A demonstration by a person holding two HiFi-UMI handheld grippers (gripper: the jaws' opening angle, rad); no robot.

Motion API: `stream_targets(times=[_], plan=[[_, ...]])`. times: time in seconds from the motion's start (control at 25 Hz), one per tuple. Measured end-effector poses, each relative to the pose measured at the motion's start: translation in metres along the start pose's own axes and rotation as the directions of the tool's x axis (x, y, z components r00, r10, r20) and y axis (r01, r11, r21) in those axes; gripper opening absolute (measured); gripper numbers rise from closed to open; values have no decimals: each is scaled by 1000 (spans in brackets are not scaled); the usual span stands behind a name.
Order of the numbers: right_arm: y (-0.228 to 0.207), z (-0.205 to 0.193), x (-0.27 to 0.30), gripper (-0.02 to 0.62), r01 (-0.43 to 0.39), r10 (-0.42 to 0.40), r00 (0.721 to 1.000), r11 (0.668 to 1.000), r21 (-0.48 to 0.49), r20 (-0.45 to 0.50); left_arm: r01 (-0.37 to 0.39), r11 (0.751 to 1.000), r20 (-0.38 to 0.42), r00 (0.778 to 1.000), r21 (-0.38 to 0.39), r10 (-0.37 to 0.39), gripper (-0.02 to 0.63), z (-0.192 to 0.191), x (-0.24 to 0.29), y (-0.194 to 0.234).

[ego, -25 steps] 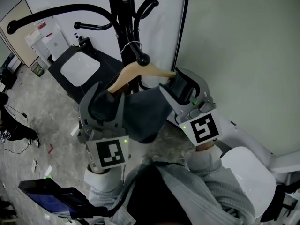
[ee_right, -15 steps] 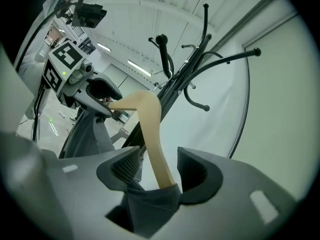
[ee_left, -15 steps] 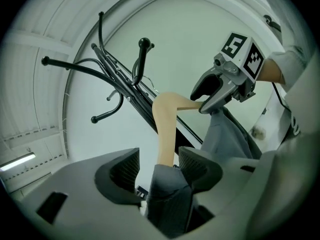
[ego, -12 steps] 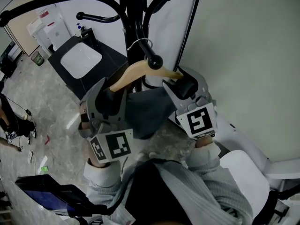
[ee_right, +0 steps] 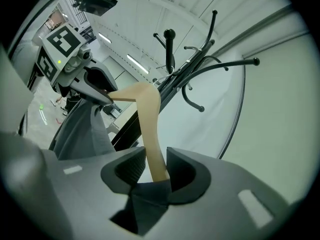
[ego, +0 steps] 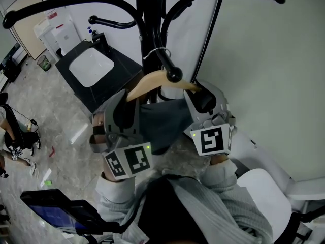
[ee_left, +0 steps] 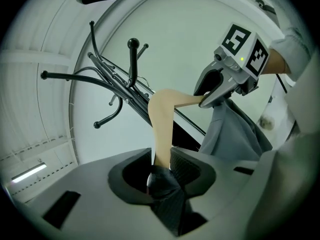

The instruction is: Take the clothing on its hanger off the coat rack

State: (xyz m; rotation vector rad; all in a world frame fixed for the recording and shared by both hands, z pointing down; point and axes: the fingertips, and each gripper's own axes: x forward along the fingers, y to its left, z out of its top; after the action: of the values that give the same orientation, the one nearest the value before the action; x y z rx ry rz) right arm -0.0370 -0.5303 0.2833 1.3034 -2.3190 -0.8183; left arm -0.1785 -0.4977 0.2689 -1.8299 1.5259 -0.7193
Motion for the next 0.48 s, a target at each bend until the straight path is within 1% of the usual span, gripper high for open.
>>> stream_targets(times=[0.12,0.28,0.48], plan=[[-2,6,-3,123,23,-23,1000,999,-28,9,-22,1000,8,1000,5,22,114,4,-3,3],[-10,22,-11,121,68,-66,997,996,-54,41,-54,999,52,997,6,54,114,15,-9,15],[-22,37,-23,121,118,-114,991,991,-69,65,-67,998,108,992,16,65,114,34,-16,24]])
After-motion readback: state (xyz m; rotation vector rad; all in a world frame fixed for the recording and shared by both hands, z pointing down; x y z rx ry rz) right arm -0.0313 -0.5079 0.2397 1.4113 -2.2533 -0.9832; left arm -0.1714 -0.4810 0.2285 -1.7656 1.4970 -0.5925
